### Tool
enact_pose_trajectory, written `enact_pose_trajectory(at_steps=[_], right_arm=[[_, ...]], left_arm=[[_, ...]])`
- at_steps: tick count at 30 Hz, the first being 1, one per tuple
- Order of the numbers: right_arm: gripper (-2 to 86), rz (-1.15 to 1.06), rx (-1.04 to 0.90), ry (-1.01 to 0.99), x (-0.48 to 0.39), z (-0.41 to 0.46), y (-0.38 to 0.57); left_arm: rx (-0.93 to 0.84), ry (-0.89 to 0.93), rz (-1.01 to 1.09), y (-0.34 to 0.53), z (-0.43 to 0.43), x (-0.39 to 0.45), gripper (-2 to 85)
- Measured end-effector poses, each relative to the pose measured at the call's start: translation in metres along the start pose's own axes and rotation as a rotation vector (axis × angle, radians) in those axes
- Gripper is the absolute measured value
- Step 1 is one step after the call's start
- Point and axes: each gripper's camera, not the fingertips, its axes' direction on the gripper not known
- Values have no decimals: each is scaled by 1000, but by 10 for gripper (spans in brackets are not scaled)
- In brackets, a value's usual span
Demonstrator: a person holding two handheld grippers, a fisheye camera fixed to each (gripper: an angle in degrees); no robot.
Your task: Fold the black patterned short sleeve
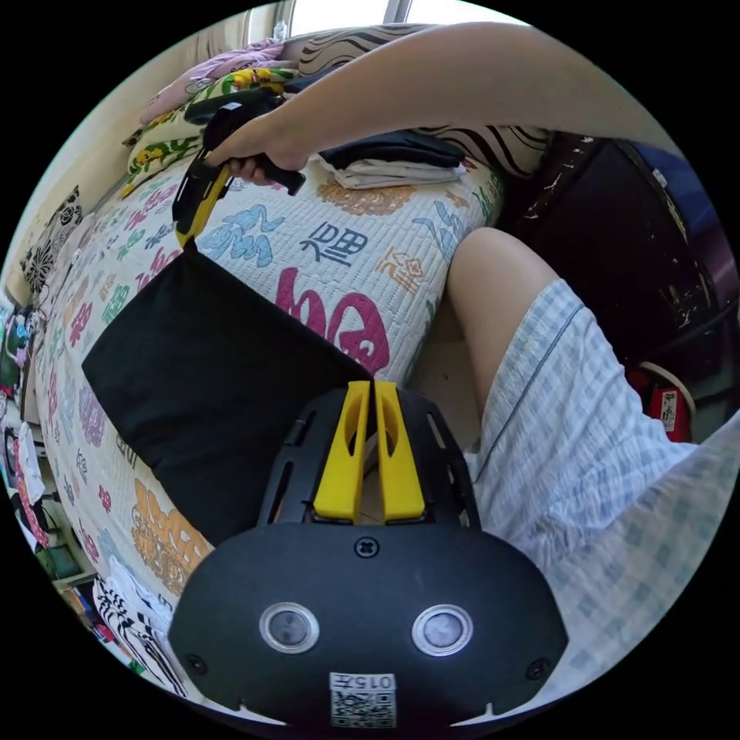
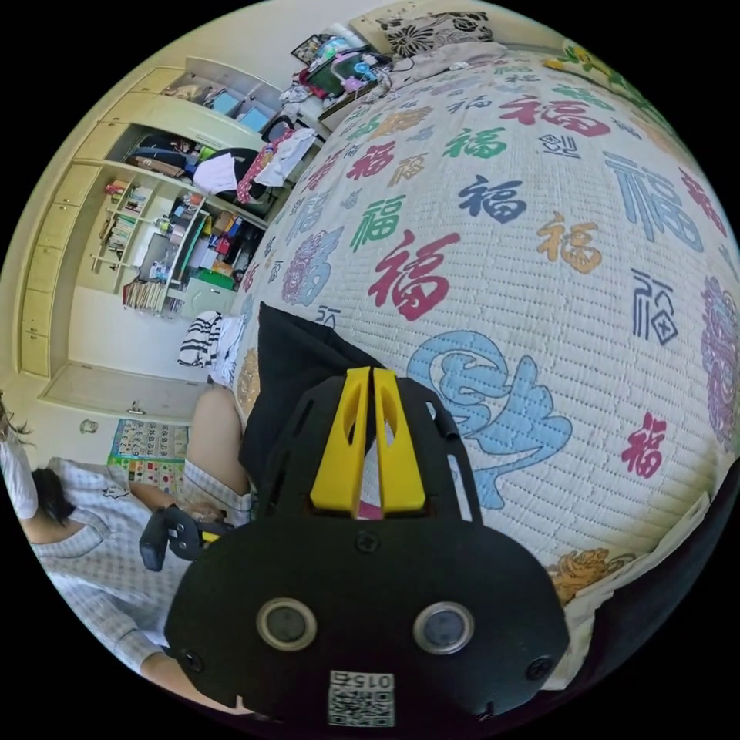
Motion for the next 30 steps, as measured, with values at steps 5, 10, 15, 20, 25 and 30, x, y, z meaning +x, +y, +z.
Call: enact_pose_trajectory(at_steps=[5,10,15,20,25,30], right_arm=[[46,118,17,28,16,-9,12],[43,81,158,96,-8,-40,33],[6,-97,53,64,-50,-24,42],[-1,-40,-188,106,-45,38,44],[23,-51,-144,105,-69,28,48],[88,-234,-128,158,-132,18,17]], left_arm=[[-91,79,-59,5,45,-26,67],[-17,227,-81,25,33,-60,83],[272,331,-230,80,-34,-117,69],[100,134,-557,144,8,-197,58],[80,217,-676,175,40,-222,66],[245,218,-830,207,25,-241,96]])
